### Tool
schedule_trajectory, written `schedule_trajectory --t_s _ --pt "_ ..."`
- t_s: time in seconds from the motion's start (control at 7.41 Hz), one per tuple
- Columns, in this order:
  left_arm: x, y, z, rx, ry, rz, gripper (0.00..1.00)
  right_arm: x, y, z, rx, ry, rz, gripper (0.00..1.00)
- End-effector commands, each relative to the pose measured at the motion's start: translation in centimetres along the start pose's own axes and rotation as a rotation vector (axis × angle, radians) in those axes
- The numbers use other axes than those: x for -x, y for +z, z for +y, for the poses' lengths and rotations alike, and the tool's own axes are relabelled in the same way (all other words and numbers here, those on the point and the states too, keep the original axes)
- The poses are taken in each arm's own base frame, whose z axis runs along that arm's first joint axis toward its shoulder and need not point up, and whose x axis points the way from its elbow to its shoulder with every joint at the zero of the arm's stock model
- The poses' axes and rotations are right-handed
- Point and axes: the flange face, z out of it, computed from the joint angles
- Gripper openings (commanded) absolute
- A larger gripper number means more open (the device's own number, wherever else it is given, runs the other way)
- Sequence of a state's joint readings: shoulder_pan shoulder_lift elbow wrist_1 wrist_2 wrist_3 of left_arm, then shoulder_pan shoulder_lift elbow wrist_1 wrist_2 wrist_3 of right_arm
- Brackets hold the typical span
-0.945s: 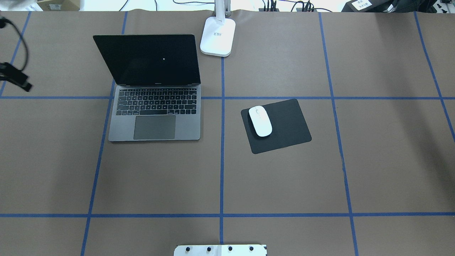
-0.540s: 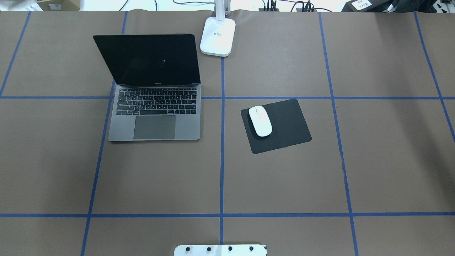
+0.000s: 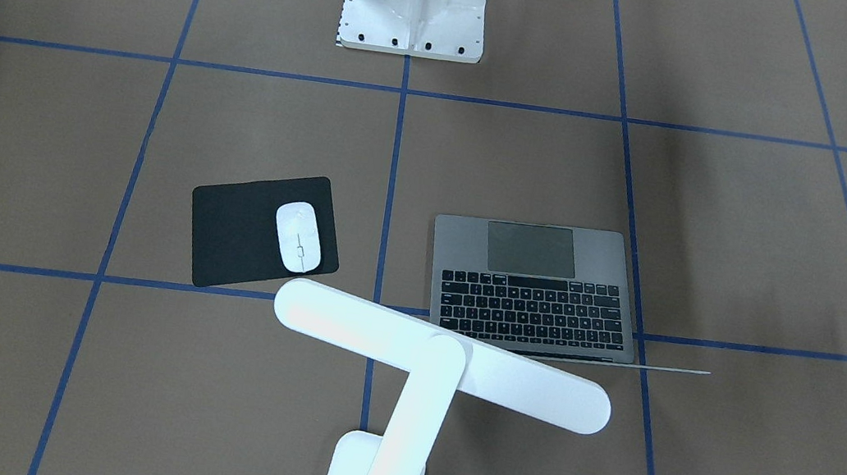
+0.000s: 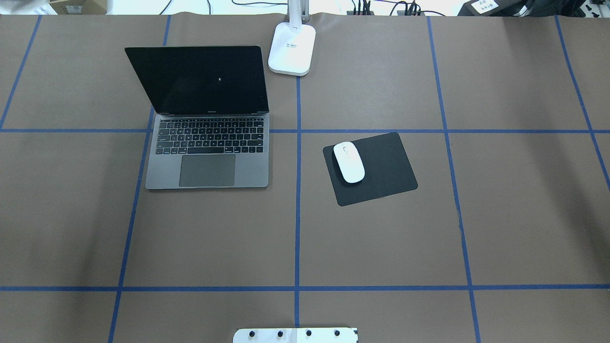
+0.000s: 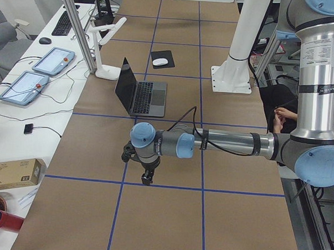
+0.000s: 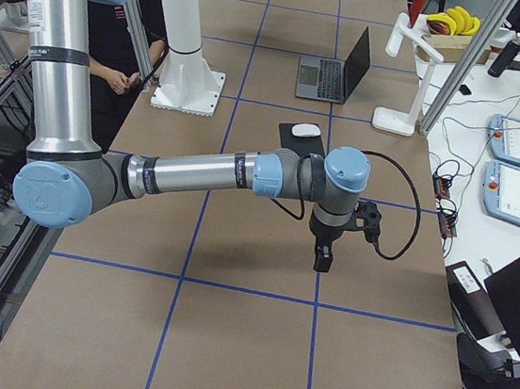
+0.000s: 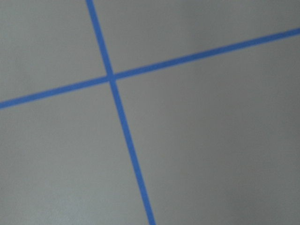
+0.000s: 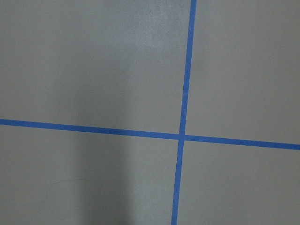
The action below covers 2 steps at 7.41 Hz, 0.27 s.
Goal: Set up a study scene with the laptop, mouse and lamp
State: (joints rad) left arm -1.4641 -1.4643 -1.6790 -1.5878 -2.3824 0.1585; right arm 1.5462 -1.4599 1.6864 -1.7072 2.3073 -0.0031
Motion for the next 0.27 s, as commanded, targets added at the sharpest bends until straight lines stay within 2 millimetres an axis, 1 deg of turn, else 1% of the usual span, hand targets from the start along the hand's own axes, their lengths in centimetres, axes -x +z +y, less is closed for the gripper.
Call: schedule_trajectory --t_s 0.0,0.13 --pt "0.54 0.23 0.42 0.002 -0.008 0.000 1.00 -0.02 -0.02 0.02 0.000 -0.002 0.003 1.00" --pt "0.59 0.19 0.44 0.000 -0.010 0.000 1.00 -0.07 0.04 0.09 0.001 -0.001 0.003 1.00"
